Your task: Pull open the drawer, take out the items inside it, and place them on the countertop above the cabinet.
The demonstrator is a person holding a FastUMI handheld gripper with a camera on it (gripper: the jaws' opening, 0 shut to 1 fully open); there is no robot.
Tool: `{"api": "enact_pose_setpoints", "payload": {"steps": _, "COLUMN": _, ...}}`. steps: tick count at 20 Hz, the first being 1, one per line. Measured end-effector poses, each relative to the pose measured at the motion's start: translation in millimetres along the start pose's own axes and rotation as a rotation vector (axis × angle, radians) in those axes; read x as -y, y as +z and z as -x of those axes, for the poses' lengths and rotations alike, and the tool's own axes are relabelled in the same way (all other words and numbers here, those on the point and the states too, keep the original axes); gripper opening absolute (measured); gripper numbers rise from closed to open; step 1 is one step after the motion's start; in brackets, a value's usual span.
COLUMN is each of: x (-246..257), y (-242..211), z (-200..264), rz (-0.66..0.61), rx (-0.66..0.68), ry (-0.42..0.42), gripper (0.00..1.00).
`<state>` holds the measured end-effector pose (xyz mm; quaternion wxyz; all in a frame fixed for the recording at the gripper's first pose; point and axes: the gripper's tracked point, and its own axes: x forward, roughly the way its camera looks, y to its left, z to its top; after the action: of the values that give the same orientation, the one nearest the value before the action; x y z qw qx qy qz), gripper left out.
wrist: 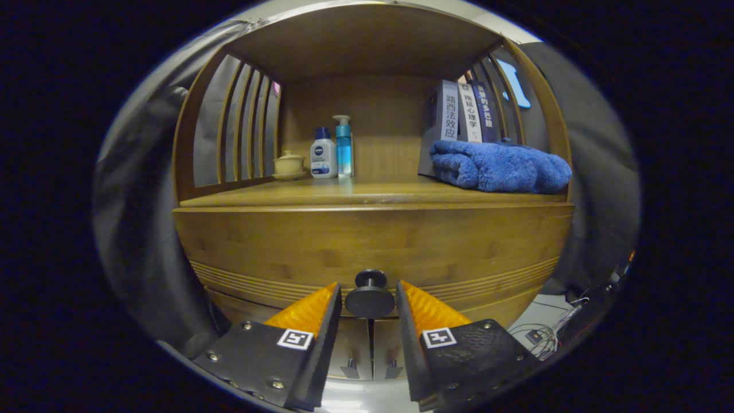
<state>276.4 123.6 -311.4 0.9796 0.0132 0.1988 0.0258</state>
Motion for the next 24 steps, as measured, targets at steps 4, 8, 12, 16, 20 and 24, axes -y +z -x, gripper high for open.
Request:
{"api": "enact_pose_setpoints", "payload": {"steps": 4, "x": 0.0, "y": 0.2, "z": -2.2, "rz": -0.022, "rx": 0.001, "ry": -0.027, "gripper": 0.37}}
{"api": "enact_pose_setpoints", "payload": {"steps": 8, "x": -0.2, "y": -3.3, "z": 13.3, "rz": -0.055, "rx": -0.008, "ry": -0.034, "gripper": 0.29}}
{"api": "enact_pose_setpoints", "payload": {"steps": 12, "x": 2.0, "y": -12.3, "z": 51.6, "rz": -0.043, "rx": -0.021, "ry": -0.028, "gripper": 0.30}}
{"api": "enact_pose_setpoints", "payload": {"steps": 16, "x": 4.8, "y": -21.4, "z": 93.6, "rz": -0.066, "rx": -0.037, "ry": -0.021, "gripper": 0.29}}
{"api": "enact_pose_setpoints", "payload": {"steps": 20, "x": 8.0, "y": -29.5, "z": 127.9, "rz": -0.058, "rx": -0.047, "ry": -0.015, "gripper": 0.29}}
{"api": "enact_pose_setpoints", "payload": {"steps": 24, "x": 10.2, "y": -43.9, "z": 155.0, "rz": -0.062, "rx": -0.067, "ry": -0.010, "gripper": 0.29}}
